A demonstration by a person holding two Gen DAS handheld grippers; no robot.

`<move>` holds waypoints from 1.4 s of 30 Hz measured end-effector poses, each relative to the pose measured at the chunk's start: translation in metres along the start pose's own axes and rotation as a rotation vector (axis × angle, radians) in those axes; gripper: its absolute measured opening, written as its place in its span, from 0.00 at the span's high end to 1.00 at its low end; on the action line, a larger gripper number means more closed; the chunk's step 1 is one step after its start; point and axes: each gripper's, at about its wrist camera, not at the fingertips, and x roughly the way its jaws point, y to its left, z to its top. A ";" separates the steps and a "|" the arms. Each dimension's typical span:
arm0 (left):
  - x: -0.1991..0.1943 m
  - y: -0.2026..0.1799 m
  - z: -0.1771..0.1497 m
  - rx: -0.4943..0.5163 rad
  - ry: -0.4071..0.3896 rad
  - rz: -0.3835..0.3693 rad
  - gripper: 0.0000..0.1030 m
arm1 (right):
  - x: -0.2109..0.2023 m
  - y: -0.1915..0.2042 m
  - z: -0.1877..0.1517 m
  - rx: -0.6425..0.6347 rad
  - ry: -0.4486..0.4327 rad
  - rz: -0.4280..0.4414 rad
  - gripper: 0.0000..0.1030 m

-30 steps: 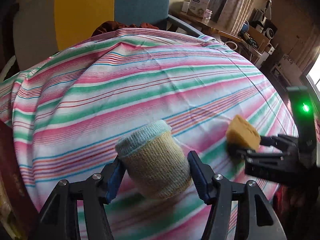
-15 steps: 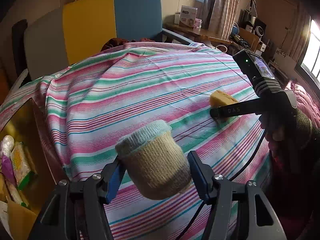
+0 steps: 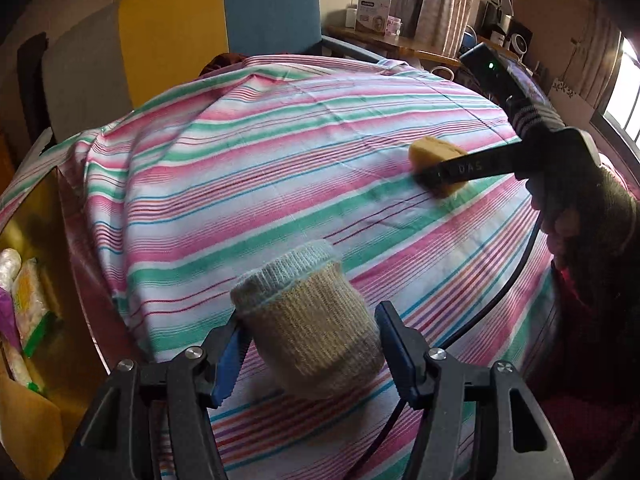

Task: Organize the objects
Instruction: 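Carry the sock bundle into the gold tray and open the left gripper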

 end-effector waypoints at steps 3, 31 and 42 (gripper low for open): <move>0.002 0.000 0.001 0.000 -0.001 -0.005 0.39 | 0.003 -0.006 -0.001 0.001 -0.003 0.011 0.42; -0.134 0.169 -0.019 -0.348 -0.229 0.150 0.40 | 0.012 -0.006 0.004 -0.046 -0.024 -0.014 0.40; -0.105 0.237 -0.027 -0.532 -0.169 0.118 0.40 | 0.010 -0.004 0.002 -0.056 -0.027 -0.025 0.40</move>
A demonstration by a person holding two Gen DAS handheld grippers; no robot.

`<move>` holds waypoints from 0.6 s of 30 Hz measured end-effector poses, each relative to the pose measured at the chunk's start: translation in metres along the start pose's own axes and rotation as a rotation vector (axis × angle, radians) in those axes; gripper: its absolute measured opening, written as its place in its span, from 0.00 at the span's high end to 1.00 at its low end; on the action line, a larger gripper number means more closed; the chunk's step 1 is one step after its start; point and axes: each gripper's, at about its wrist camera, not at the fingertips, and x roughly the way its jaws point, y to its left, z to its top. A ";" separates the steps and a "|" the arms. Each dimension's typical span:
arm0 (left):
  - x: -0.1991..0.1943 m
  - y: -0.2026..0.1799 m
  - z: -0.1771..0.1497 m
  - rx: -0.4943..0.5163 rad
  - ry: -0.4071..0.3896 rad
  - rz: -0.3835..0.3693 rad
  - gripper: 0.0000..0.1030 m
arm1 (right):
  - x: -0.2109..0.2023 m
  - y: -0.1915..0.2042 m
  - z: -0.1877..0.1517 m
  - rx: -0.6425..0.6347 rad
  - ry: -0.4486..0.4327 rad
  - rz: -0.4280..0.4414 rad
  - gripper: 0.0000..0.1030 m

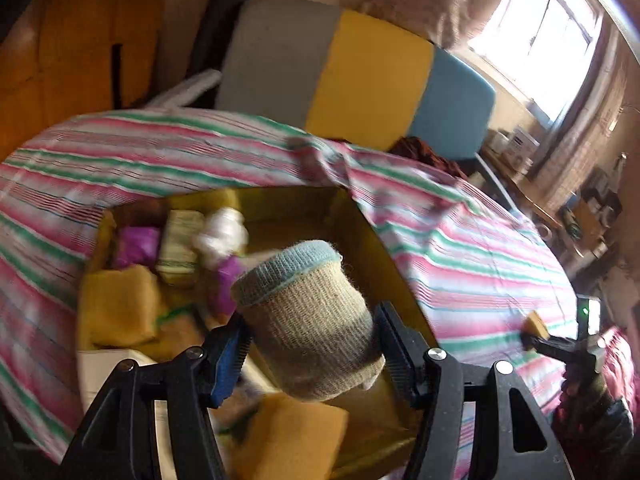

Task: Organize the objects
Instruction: 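Carry the sock bundle into the gold tray and open the left gripper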

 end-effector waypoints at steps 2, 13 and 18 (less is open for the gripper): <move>0.016 -0.011 -0.007 0.019 0.043 -0.016 0.40 | 0.000 0.001 -0.001 -0.001 -0.001 -0.001 0.40; 0.062 -0.015 -0.033 0.054 0.186 0.046 0.39 | 0.000 0.001 -0.001 -0.006 0.000 -0.002 0.40; 0.053 -0.016 -0.035 0.045 0.168 0.059 0.38 | 0.000 0.000 0.000 -0.006 0.000 -0.003 0.41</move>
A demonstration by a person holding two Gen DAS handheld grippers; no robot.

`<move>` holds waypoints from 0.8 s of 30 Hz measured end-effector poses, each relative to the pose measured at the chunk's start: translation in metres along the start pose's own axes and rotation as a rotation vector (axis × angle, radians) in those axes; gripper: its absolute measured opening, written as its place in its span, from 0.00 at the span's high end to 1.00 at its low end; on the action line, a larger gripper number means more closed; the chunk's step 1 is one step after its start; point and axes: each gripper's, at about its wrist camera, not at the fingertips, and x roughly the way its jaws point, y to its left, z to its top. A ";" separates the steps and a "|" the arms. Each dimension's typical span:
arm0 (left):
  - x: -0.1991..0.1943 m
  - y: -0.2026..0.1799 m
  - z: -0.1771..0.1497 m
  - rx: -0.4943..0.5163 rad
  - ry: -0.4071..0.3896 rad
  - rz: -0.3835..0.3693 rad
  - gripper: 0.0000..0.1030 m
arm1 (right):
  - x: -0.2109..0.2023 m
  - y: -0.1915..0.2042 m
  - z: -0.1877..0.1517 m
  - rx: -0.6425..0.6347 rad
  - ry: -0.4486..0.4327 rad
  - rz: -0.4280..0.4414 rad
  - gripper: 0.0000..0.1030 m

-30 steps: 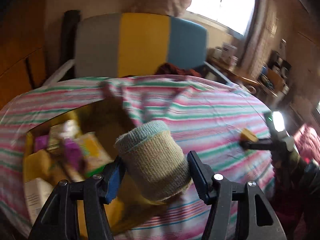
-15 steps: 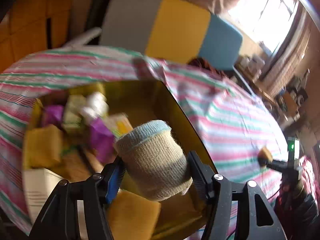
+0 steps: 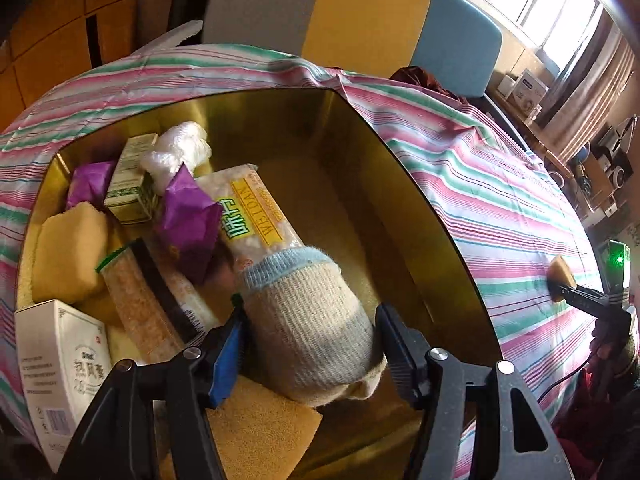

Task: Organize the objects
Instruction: 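Carry the sock bundle into the gold tray and open the left gripper, then carry the yellow sponge into the tray and open the right gripper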

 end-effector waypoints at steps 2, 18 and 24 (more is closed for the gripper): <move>-0.007 -0.003 -0.001 0.014 -0.021 0.011 0.38 | -0.001 0.000 0.000 -0.004 -0.001 -0.005 0.42; -0.092 -0.002 -0.016 0.092 -0.245 0.110 0.29 | -0.003 0.005 -0.002 0.002 0.000 -0.039 0.43; -0.112 0.009 -0.020 0.078 -0.290 0.112 0.29 | -0.013 0.019 -0.003 0.042 0.022 0.009 0.45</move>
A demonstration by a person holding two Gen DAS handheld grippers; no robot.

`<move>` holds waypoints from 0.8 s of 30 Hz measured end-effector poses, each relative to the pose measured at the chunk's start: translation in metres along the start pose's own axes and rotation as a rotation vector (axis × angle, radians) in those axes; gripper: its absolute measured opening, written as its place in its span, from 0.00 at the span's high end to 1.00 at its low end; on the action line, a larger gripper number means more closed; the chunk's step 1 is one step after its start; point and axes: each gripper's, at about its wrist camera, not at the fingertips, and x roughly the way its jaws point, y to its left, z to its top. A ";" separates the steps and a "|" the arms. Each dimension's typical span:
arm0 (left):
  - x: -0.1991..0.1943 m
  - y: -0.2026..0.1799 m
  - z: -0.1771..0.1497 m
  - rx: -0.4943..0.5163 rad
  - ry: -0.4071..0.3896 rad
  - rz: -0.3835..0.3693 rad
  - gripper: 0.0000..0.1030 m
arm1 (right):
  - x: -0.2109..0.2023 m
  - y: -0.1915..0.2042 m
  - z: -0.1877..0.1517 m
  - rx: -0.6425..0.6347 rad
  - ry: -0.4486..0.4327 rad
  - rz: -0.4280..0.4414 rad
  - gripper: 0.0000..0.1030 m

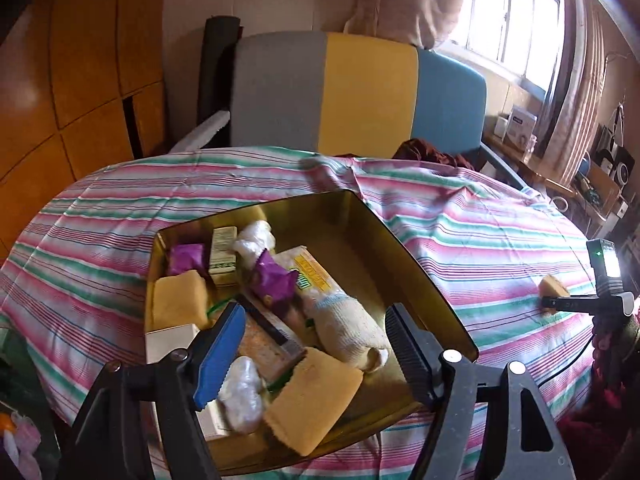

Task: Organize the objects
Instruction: 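Carry the yellow sponge into the tray and open the right gripper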

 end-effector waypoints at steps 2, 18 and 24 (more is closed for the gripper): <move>-0.002 0.005 -0.001 -0.007 -0.003 0.006 0.29 | -0.009 0.018 0.000 -0.010 -0.015 0.042 0.45; -0.012 0.054 -0.016 -0.129 -0.008 0.056 0.28 | -0.107 0.279 0.026 -0.397 -0.200 0.390 0.43; -0.017 0.069 -0.020 -0.164 -0.020 0.130 0.28 | -0.088 0.339 0.026 -0.495 -0.180 0.335 0.42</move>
